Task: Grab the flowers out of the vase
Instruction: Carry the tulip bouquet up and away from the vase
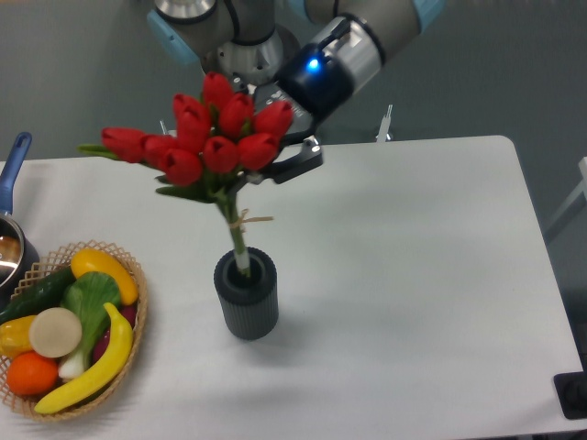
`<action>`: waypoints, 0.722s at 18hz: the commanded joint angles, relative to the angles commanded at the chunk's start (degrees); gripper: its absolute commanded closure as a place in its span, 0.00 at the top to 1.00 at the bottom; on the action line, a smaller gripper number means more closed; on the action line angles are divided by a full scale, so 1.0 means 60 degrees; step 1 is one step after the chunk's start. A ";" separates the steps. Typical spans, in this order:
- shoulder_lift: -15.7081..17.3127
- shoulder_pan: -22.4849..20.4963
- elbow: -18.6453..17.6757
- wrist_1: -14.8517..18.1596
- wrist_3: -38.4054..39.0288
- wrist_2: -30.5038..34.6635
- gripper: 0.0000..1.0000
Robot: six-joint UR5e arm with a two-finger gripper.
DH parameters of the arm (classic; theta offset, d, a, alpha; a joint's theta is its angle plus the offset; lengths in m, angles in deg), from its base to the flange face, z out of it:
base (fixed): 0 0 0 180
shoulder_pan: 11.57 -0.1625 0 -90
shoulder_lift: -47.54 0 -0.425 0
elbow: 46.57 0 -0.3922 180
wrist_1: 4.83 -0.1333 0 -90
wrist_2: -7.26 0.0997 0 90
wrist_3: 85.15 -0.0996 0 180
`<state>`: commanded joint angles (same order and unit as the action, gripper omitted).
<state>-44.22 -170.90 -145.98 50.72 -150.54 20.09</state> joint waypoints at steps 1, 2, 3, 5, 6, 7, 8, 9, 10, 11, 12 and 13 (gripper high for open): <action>-0.0044 -0.0249 0.0030 0.0000 -0.0029 0.0029 0.48; -0.0073 -0.0527 0.0088 -0.0015 -0.0059 0.0044 0.48; -0.0146 -0.0878 0.0118 -0.0029 -0.0146 0.0059 0.48; -0.0497 -0.1595 0.0220 -0.0058 -0.0570 0.0059 0.48; -0.0585 -0.1860 0.0293 -0.0102 -0.0702 0.0059 0.48; -0.0717 -0.2037 0.0395 -0.0103 -0.0718 0.0073 0.48; -0.0892 -0.2242 0.0541 -0.0132 -0.0733 0.0059 0.48; -0.0995 -0.2490 0.0659 -0.0132 -0.0733 0.0073 0.48; -0.1069 -0.2652 0.0747 -0.0132 -0.0718 0.0074 0.48; -0.1157 -0.2755 0.0777 -0.0117 -0.0704 0.0088 0.48; -0.1201 -0.2887 0.0835 -0.0088 -0.0675 0.0088 0.48; -0.1361 -0.2961 0.0981 -0.0073 -0.0660 0.0103 0.48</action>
<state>-52.38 -188.66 -140.10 50.27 -154.50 20.71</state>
